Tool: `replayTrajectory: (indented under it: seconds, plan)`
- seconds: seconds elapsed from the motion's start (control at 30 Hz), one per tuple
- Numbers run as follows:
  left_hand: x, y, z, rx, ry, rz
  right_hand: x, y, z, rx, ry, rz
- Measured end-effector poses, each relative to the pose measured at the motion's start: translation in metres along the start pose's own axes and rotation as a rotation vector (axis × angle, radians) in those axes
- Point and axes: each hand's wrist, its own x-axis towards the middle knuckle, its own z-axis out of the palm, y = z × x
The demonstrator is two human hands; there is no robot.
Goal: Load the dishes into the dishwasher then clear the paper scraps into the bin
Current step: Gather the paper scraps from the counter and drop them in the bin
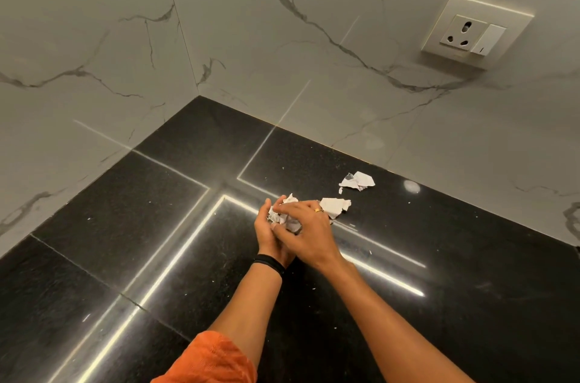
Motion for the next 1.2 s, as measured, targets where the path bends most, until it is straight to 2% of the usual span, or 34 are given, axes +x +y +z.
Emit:
replayTrajectory:
  seconds: [0.1,0.27,0.4,0.47,0.57,0.63,0.93,1.2]
  plan:
    - [-0.001,0.001,0.0,-0.011,-0.029,-0.012,0.005,-0.005,-0.001,0.001,0.003,-0.017]
    - [-0.007,0.001,0.006,-0.076,-0.036,-0.021,0.014,0.001,-0.002,0.092,0.203,-0.032]
    - [-0.016,0.001,0.016,-0.093,-0.055,-0.023,0.013,0.006,-0.004,0.124,0.254,0.051]
    - [-0.02,0.0,0.018,-0.077,-0.06,-0.002,0.009,0.007,-0.004,0.232,0.239,0.15]
    - [-0.03,-0.004,0.023,-0.048,-0.053,0.041,0.001,0.004,-0.001,0.571,0.16,0.283]
    - [-0.036,-0.007,0.026,-0.036,-0.036,0.081,-0.005,0.0,0.002,0.675,0.151,0.305]
    - [-0.076,-0.026,0.028,-0.059,0.047,0.243,-0.034,-0.01,0.015,0.811,0.162,0.249]
    - [-0.129,-0.045,-0.013,-0.064,0.079,0.327,-0.095,-0.031,0.026,0.851,0.078,0.219]
